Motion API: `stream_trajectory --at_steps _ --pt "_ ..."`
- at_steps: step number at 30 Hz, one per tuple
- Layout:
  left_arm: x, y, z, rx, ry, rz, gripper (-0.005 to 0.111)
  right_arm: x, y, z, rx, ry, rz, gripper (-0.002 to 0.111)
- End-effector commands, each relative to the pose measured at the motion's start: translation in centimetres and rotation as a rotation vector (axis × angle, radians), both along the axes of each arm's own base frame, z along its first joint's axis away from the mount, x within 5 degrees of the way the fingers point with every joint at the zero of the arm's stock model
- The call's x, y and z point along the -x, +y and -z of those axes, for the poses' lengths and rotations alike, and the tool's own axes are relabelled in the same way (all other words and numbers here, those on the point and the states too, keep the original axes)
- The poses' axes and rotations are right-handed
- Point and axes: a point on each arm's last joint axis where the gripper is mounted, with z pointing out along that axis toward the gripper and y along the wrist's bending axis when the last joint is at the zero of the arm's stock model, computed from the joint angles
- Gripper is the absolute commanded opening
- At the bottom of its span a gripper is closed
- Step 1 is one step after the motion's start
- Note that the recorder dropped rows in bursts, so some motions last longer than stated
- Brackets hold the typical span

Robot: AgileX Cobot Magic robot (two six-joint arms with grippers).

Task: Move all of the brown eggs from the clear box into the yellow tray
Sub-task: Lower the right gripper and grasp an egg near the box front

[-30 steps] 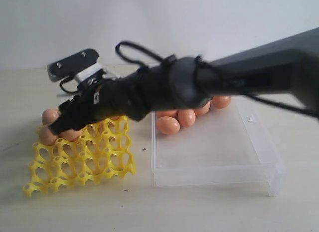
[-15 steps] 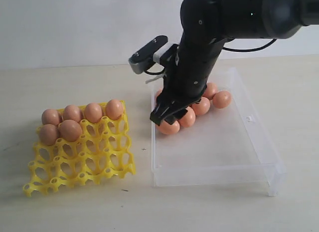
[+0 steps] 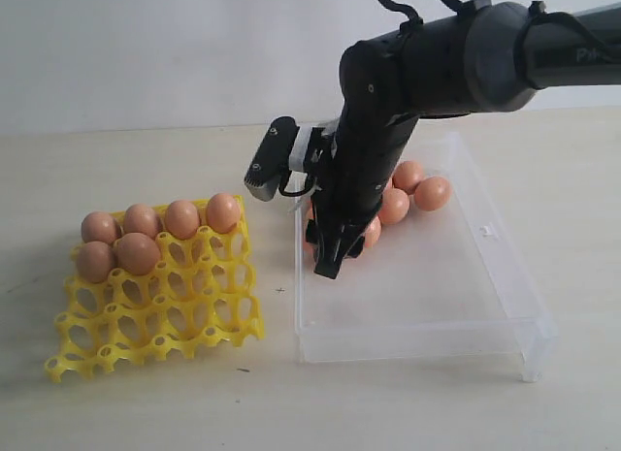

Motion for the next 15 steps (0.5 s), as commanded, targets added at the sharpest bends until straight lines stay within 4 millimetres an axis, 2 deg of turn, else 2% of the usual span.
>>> stream_trajectory --at_steps 1,15 --pt "0.0 0.0 -0.2 0.002 -0.018 0.006 0.000 -0.7 0.2 1.1 -0.015 -0.030 -0.009 0.059" --pt "0.0 0.0 -0.2 0.002 -0.018 0.006 0.000 -2.5 0.5 5.5 -0.040 -0.065 0.010 0.059"
